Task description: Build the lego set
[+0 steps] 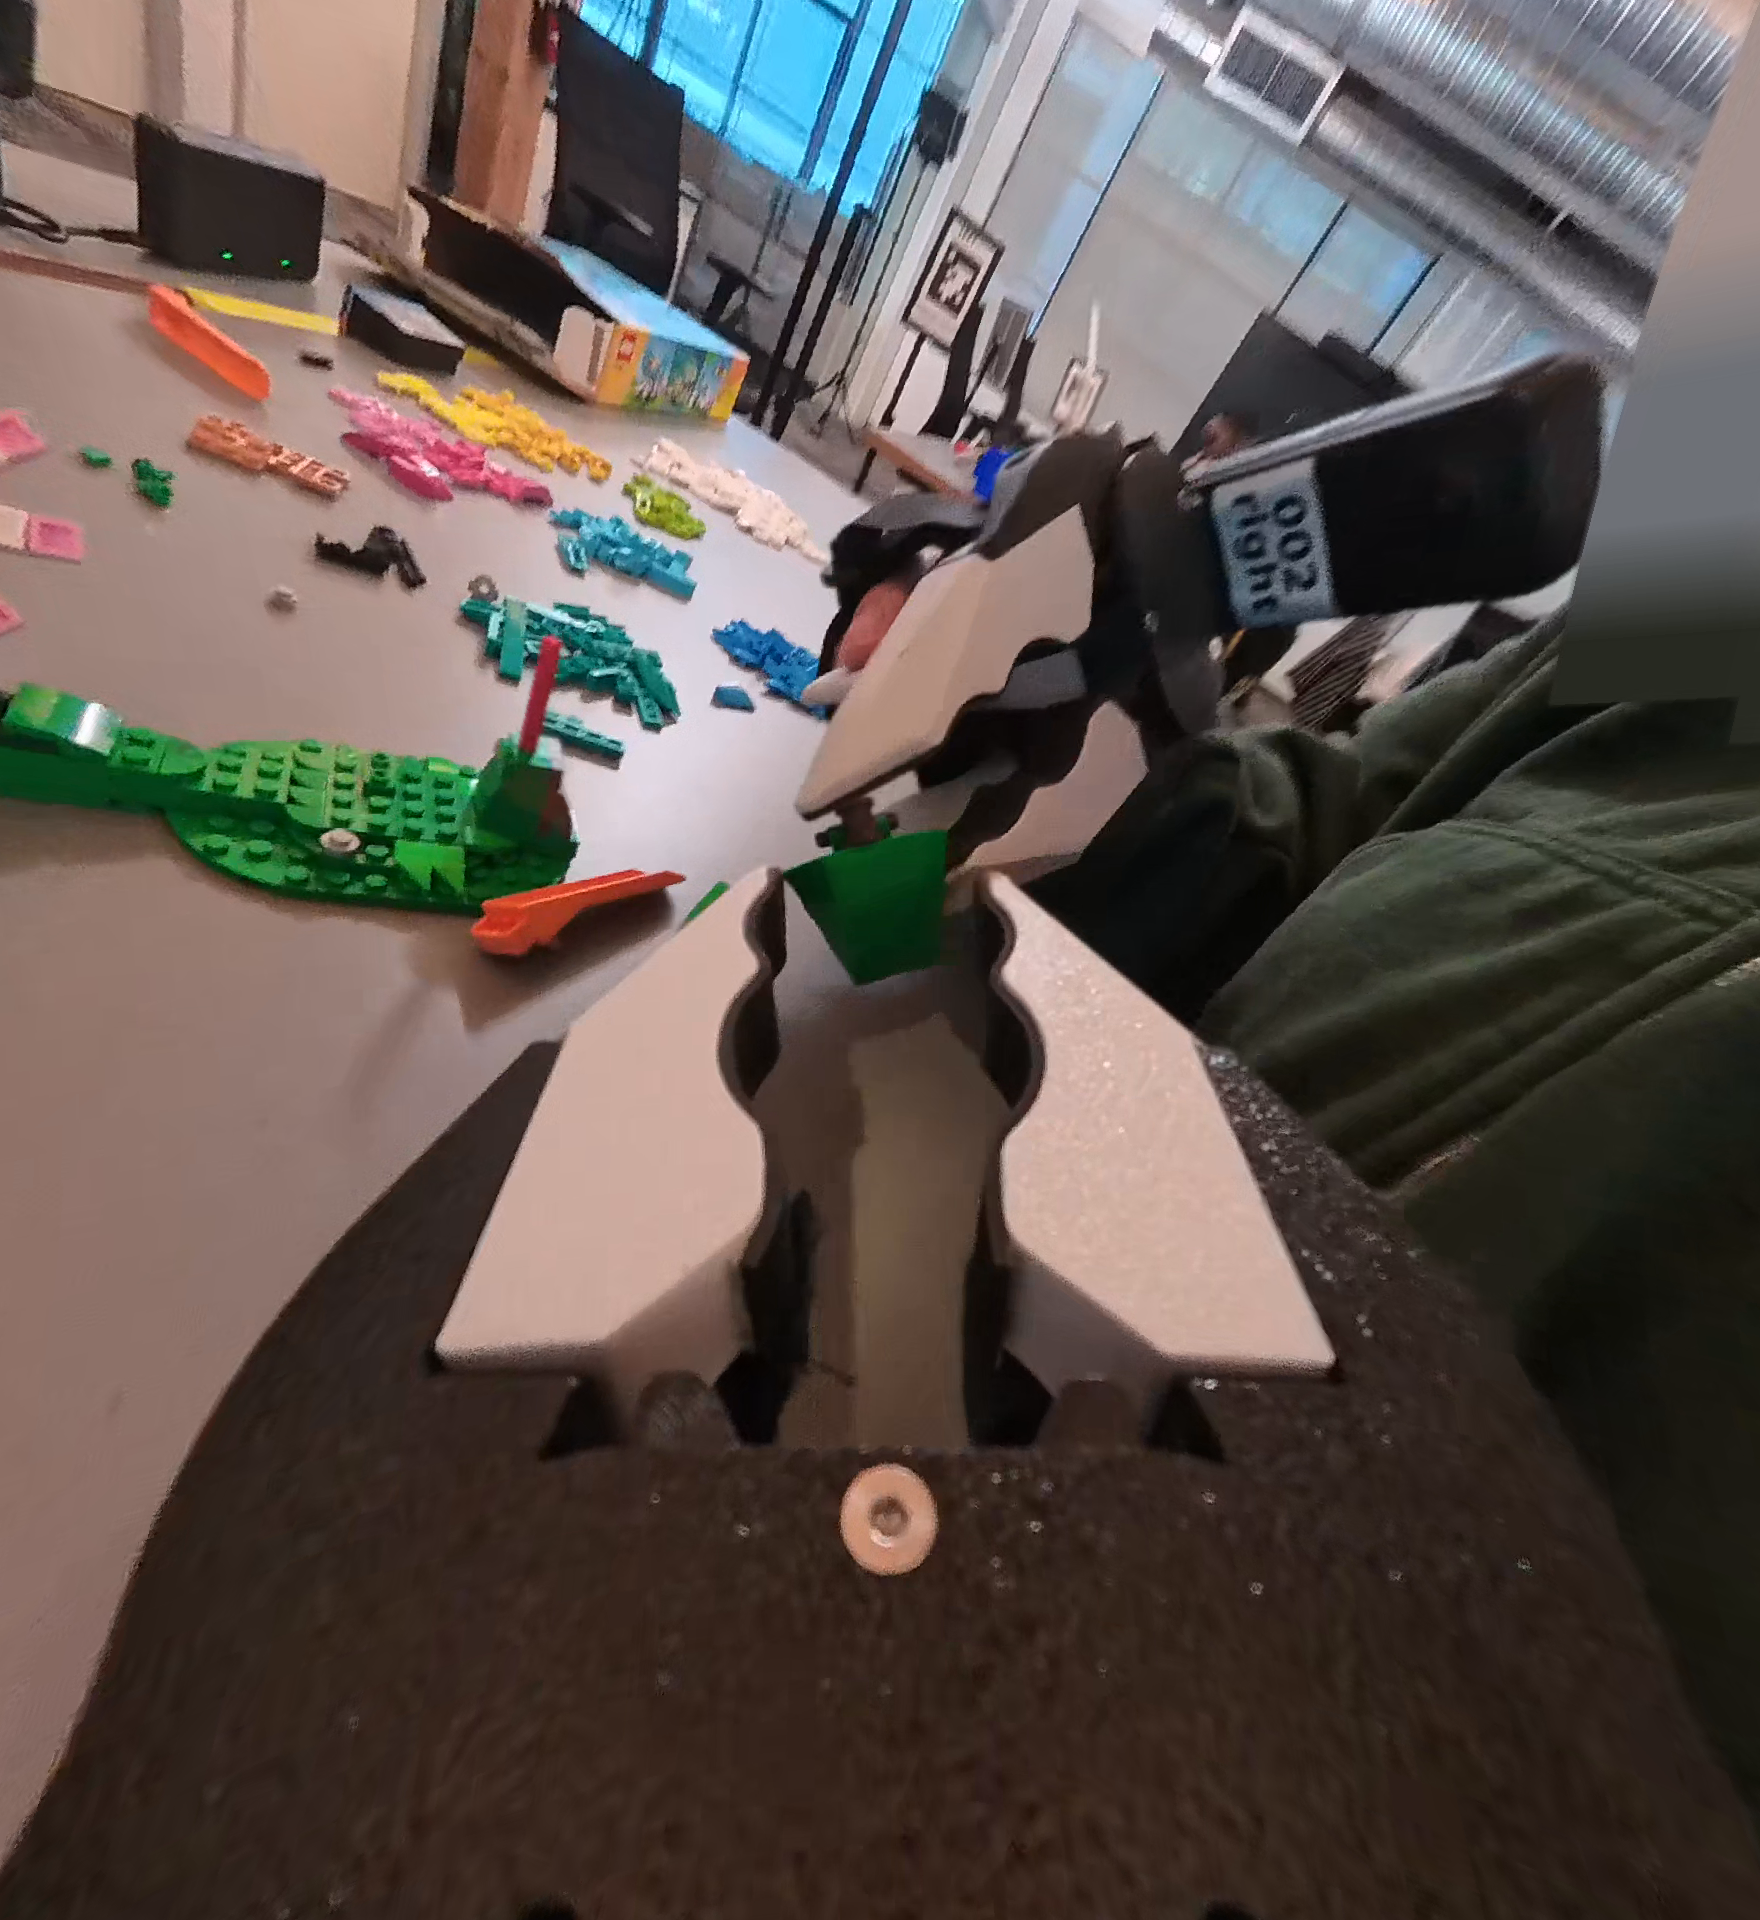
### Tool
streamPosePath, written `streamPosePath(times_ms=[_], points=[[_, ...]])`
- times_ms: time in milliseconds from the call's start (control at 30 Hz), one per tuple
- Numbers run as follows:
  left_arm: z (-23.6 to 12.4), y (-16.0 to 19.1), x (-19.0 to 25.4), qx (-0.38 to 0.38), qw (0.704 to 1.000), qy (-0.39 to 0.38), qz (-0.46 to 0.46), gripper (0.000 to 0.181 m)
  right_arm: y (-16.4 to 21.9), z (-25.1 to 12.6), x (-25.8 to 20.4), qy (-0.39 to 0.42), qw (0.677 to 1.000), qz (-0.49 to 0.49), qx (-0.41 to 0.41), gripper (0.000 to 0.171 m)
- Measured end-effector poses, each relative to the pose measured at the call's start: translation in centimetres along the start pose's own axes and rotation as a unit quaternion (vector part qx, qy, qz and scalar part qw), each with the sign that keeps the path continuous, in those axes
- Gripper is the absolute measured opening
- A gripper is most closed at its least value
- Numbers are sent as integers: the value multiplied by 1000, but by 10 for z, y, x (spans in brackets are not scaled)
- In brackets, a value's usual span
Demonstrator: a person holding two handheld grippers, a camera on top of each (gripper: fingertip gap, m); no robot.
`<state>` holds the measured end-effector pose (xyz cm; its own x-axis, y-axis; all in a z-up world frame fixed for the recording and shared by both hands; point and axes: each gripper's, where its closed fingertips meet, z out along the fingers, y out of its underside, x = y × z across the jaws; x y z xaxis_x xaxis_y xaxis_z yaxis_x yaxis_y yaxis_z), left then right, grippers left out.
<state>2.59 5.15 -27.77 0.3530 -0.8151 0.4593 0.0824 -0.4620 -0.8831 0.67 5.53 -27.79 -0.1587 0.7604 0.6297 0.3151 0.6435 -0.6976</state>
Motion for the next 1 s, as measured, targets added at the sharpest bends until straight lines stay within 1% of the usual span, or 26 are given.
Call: streamPosePath(times_ms=[167,267,333,400,533,600,700,733,800,833,900,1000], points=[[2,10,-9,-57,993,-69,81,33,7,4,-3,5,999,-26,-39,18],[2,12,-10,-65,994,-67,64,33,8,4,-3,7,999,-28,-37,18],[2,13,-9,-60,996,-55,37,28,7,3,-3,5,999,-20,-29,18],[0,13,-9,-55,996,-52,37,24,6,3,-3,3,1000,-9,-22,18],[-2,12,-9,-48,996,-54,51,24,4,4,-3,0,1000,17,-11,18],[-3,10,-7,-40,996,-51,61,24,4,3,-3,-11,999,45,-3,19],[-5,8,-5,-33,993,-55,101,24,6,-1,2,-29,994,105,16,29],[-6,6,-4,-27,991,-57,118,24,5,-4,4,-39,990,130,29,30],[-11,4,-4,-21,986,-67,154,23,1,-11,5,-68,978,187,58,24],[-12,4,-4,-26,981,-76,174,23,-2,-14,5,-92,969,219,73,20],[-14,9,-5,-51,971,-92,216,23,-11,-18,2,-141,944,280,100,20],[-11,21,-7,-107,952,-107,266,23,-17,-18,1,-172,921,329,115,22]])
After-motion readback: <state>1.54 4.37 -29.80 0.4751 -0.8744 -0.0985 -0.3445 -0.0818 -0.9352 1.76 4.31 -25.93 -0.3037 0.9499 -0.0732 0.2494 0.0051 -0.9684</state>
